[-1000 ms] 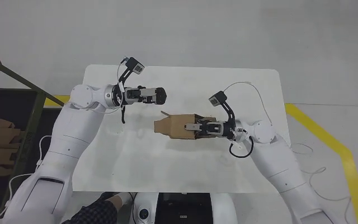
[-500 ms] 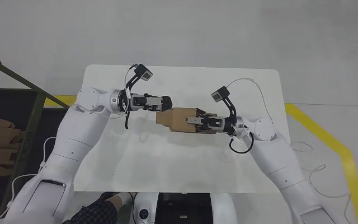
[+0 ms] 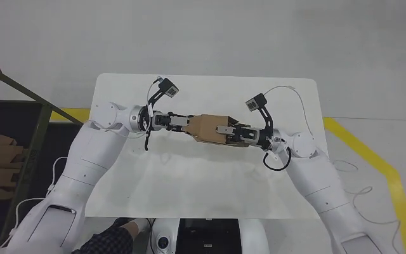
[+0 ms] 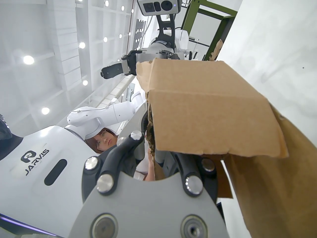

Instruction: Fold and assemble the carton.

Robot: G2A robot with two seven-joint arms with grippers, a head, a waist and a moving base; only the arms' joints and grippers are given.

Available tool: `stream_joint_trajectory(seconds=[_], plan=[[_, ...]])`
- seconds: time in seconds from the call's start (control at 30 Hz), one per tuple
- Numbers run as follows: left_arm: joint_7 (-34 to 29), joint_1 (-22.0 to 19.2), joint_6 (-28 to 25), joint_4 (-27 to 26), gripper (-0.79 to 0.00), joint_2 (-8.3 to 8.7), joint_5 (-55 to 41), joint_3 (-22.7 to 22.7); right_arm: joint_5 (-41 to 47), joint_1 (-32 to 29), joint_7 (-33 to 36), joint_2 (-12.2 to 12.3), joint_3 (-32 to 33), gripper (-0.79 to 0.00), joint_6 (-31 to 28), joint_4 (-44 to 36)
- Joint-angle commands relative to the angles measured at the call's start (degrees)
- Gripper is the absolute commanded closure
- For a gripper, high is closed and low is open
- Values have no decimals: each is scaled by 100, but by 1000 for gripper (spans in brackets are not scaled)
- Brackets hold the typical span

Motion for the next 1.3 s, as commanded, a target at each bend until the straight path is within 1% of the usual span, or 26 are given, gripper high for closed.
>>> stream_joint_trajectory(seconds=[0.0,0.1,0.17,0.23,0.43,0.6,0.9,1.27], plan=[[19,-37,-19,53,-785,0,86,1,1,-6,-2,1,7,0,-7,9],[206,-100,-200,207,-785,24,356,-122,-8,-1,-23,10,58,0,-25,33],[242,-105,-234,241,-785,41,378,-213,-77,6,-39,20,96,0,-47,42],[295,-120,-273,233,-785,74,652,-299,-107,7,-61,27,125,0,-40,43],[420,-33,-228,-146,-785,155,1675,-342,-191,13,-145,36,164,0,-24,31],[706,66,-82,-428,-785,191,2337,-307,-227,6,-181,39,178,0,-31,-2],[856,97,36,-372,-785,207,2468,-246,-194,-71,-160,63,256,0,-49,-145],[897,-22,118,11,-785,185,2340,-112,-115,-137,-44,82,288,0,-46,-285]])
